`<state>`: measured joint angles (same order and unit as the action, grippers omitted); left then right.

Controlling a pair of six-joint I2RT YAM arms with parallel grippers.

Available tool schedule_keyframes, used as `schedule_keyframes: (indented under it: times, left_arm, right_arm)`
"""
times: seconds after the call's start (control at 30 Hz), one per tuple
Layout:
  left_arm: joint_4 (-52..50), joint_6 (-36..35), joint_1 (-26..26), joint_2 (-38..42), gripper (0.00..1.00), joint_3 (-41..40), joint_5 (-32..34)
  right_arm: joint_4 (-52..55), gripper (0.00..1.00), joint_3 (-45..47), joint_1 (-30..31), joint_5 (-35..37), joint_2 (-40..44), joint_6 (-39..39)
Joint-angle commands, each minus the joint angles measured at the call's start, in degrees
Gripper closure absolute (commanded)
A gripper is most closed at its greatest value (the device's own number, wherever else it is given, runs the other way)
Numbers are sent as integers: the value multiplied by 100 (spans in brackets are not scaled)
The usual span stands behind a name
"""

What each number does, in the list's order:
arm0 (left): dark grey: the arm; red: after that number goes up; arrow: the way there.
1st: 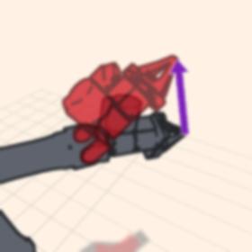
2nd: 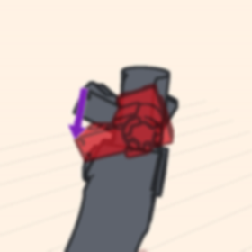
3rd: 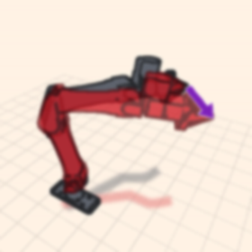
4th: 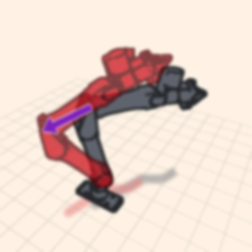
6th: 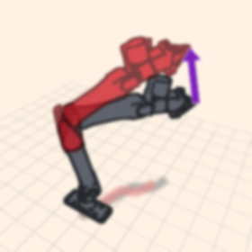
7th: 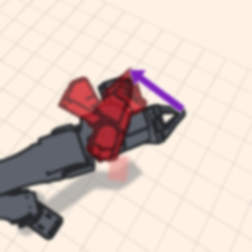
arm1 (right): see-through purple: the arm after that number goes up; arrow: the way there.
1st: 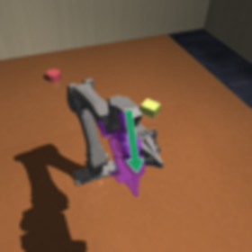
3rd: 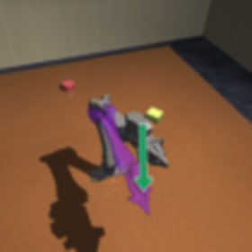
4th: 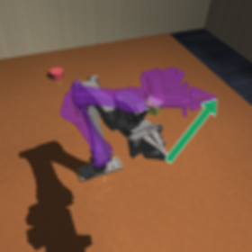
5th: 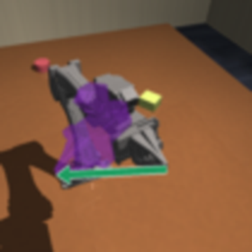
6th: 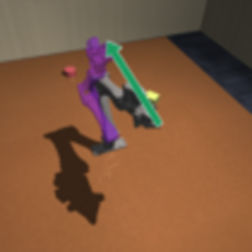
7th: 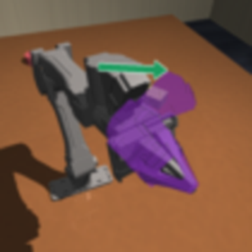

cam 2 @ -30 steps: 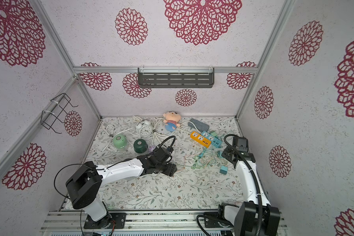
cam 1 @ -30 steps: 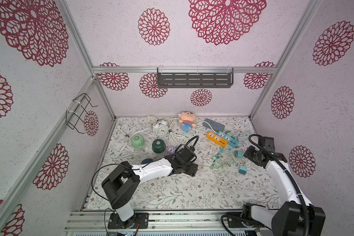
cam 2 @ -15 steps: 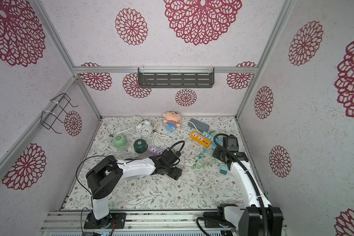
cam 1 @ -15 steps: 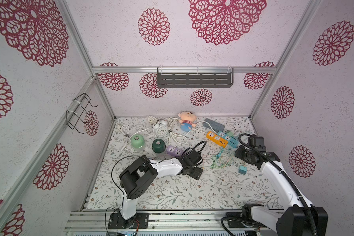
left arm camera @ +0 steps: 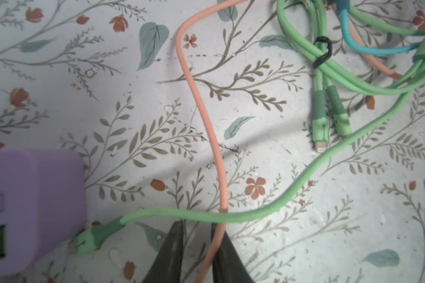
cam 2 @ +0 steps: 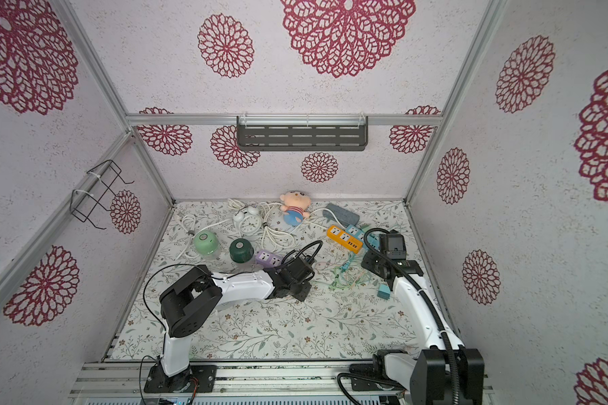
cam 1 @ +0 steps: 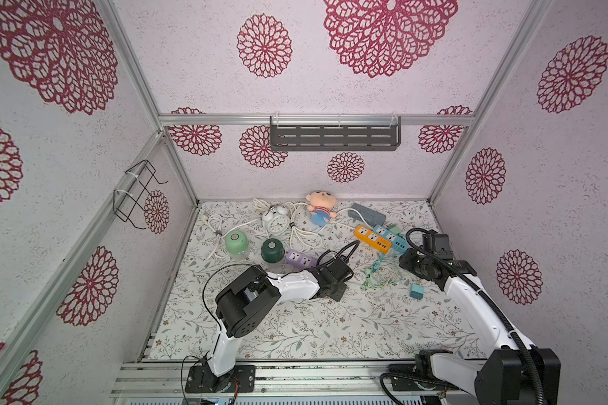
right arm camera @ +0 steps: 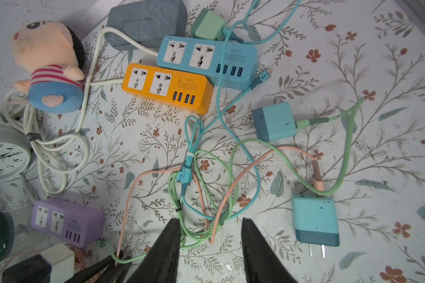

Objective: Charge the cordless meat grinders
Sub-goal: Adjust the charging cable at the center of the board.

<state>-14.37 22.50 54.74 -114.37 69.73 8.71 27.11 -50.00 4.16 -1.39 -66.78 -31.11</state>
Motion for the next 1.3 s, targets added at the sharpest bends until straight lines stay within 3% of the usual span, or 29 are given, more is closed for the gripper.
schedule_keyframes:
  times: [0.0,0.3,0.53,0.83,1.07,1.2,1.27]
  left_arm:
    - [-534,49,114,722,81,-420,353]
    - [-1619,148,29,2787,93,-883,1419]
    - [-2208,88,-182,3417,100,-623,1669]
    - [-2738,129,-479,4202,100,-518,1975]
    - [-3228,64,-1158,5262,100,-315,2325]
    - [-3416,-18,-1618,5545,100,-211,2399]
    - [-3461,-57,-1754,5630,100,-219,2451]
  right_arm:
    - [-169,56,-79,105,-71,-92,-73]
    - [-427,57,-168,512,-106,-572,-114]
    - [-549,53,-256,951,-114,-995,-150]
    - [-390,48,-324,1061,89,-1279,-8]
    - [72,37,-396,1005,603,-823,99]
    - [215,37,-279,824,725,-617,51]
    - [257,41,-175,723,702,-504,25]
